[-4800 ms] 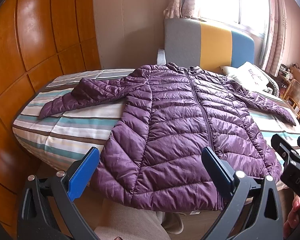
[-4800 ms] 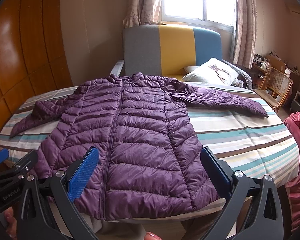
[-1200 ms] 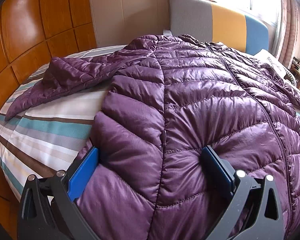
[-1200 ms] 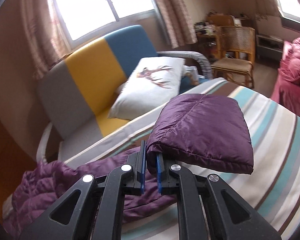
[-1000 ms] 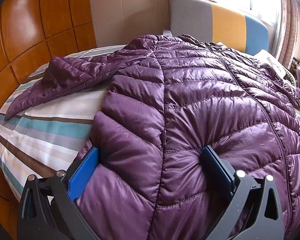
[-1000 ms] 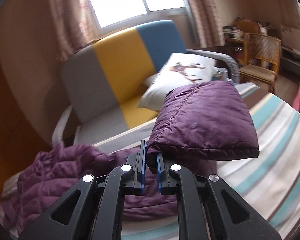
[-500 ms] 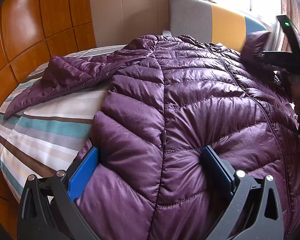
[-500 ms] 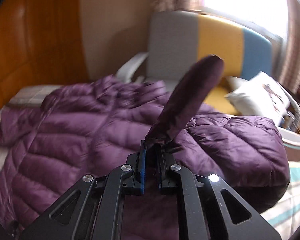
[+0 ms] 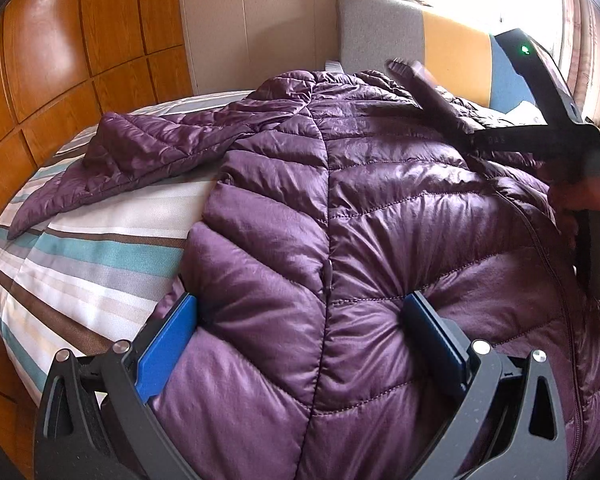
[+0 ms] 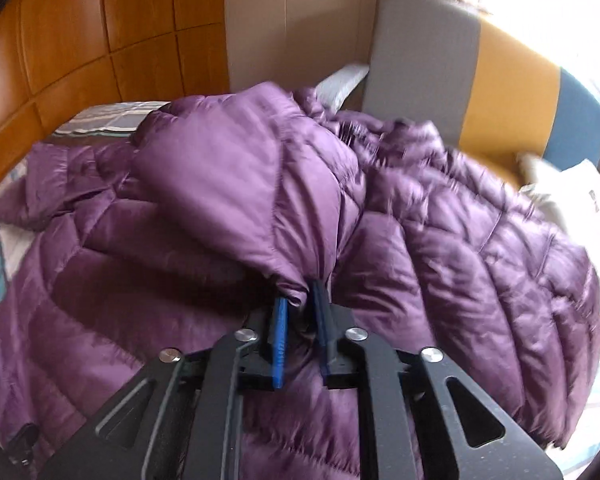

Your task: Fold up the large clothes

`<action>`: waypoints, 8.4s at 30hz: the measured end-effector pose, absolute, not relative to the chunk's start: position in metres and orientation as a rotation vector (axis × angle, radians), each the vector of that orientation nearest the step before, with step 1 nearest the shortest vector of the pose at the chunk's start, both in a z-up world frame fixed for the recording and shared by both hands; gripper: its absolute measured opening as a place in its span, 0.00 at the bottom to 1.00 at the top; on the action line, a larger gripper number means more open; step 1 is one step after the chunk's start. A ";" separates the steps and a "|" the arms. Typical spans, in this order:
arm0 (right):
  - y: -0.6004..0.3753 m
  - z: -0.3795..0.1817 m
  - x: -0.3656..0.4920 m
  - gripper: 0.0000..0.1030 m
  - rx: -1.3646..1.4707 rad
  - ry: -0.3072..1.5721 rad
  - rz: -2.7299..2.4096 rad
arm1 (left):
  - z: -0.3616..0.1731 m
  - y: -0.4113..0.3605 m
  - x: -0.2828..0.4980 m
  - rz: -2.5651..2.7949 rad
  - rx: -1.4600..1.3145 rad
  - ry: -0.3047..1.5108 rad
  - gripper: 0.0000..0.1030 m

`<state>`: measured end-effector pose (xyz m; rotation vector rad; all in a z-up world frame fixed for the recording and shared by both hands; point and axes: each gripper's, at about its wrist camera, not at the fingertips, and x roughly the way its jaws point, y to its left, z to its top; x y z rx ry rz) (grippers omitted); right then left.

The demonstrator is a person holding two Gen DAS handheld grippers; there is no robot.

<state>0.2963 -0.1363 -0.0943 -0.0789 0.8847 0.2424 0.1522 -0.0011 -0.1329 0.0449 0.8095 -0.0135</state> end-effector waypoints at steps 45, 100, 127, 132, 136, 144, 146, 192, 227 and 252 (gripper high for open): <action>-0.307 -0.105 0.253 0.30 0.254 0.830 -0.234 | -0.041 -0.086 0.302 -0.159 0.011 0.722 0.97; -0.288 -0.104 0.243 0.30 0.166 0.841 -0.224 | -0.107 0.292 0.263 0.658 -0.448 0.771 0.95; -0.290 -0.104 0.243 0.30 0.173 0.837 -0.218 | -0.051 0.264 0.266 0.563 -0.550 0.447 0.06; -0.290 -0.104 0.243 0.30 0.173 0.836 -0.218 | -0.022 0.184 0.281 0.338 -0.448 0.432 0.06; -0.290 -0.104 0.242 0.30 0.173 0.836 -0.218 | -0.016 0.112 0.286 0.146 -0.380 0.455 0.07; -0.291 -0.104 0.242 0.30 0.175 0.835 -0.218 | -0.037 -0.016 0.293 -0.088 -0.251 0.565 0.07; -0.290 -0.104 0.242 0.30 0.176 0.835 -0.217 | -0.046 -0.046 0.294 -0.133 -0.219 0.598 0.07; -0.271 -0.032 0.235 0.30 0.225 0.688 -0.121 | -0.071 0.012 0.285 -0.134 -0.164 0.711 0.65; -0.220 -0.092 0.297 0.30 0.089 0.893 -0.056 | -0.130 0.011 0.344 -0.085 -0.009 0.891 0.76; -0.253 -0.099 0.443 0.30 0.151 0.992 -0.091 | -0.131 -0.070 0.491 -0.011 0.100 0.924 0.73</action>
